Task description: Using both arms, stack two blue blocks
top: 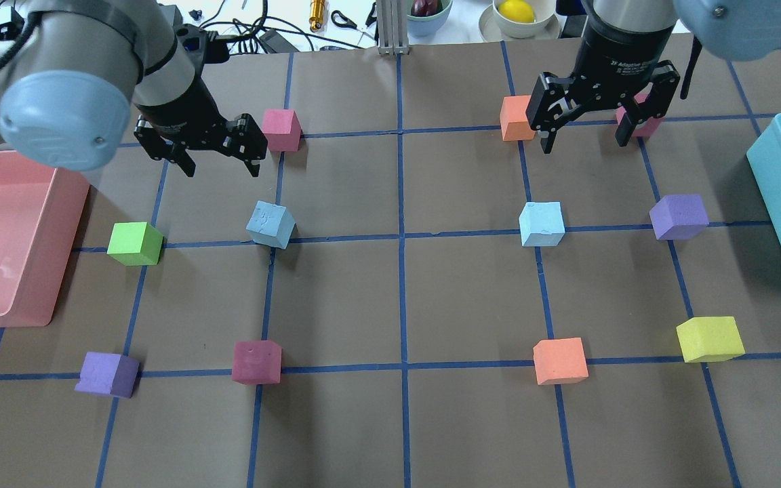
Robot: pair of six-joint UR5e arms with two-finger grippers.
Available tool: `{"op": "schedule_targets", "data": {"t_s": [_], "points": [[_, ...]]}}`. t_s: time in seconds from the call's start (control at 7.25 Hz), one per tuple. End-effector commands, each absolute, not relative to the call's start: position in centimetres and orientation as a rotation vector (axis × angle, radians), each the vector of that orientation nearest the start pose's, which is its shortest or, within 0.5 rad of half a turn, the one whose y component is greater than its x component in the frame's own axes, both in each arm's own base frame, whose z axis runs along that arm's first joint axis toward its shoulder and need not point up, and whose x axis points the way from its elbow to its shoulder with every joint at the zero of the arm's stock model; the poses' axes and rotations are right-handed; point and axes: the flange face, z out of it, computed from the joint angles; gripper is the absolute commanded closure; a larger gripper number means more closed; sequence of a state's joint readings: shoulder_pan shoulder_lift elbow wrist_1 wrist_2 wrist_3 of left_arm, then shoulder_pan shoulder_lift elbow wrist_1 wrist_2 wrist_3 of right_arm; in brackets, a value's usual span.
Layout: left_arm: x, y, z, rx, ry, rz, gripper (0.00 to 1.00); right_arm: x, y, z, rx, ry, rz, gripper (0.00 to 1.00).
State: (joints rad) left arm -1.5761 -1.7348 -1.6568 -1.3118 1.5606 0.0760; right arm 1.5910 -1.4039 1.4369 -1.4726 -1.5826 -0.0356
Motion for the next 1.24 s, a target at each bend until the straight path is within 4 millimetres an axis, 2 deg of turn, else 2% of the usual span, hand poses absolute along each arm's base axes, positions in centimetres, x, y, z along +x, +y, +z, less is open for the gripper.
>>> {"op": "schedule_targets", "data": {"t_s": [0.0, 0.14, 0.28, 0.41, 0.55, 0.69, 0.83, 0.97, 1.1], "points": [[-13.7, -57.6, 31.3, 0.164, 3.146, -0.011, 0.0, 13.9, -59.1, 36.5, -0.076, 3.138, 0.261, 0.0], [-13.7, -58.2, 28.9, 0.174, 3.145, 0.03, 0.0, 13.9, -59.6, 30.8, -0.078, 3.141, 0.232, 0.0], [-13.7, -58.5, 26.3, 0.169, 3.146, 0.093, 0.0, 13.5, -58.5, 26.2, -0.095, 3.145, 0.156, 0.0], [-13.7, -58.8, 25.3, 0.169, 3.146, 0.108, 0.0, 13.0, -56.9, 22.3, -0.114, 3.146, 0.105, 0.0], [-13.7, -59.2, 23.9, 0.169, 3.148, 0.106, 0.0, 12.8, -56.0, 19.6, -0.109, 3.148, 0.042, 0.0], [-13.7, -59.0, 22.2, 0.173, 3.146, 0.106, 0.0, 12.8, -55.8, 18.4, -0.109, 3.149, 0.037, 0.07], [-13.7, -58.0, 20.0, 0.197, 3.147, 0.098, 0.0, 12.8, -55.8, 18.3, -0.109, 3.148, 0.039, 0.27], [-13.7, -56.6, 18.4, 0.255, 3.143, 0.083, 0.0, 12.8, -56.0, 18.5, -0.109, 3.148, 0.034, 0.57], [-13.7, -56.4, 18.1, 0.28, 3.141, 0.05, 0.0, 12.8, -56.6, 19.3, -0.099, 3.146, 0.003, 0.68]]}}
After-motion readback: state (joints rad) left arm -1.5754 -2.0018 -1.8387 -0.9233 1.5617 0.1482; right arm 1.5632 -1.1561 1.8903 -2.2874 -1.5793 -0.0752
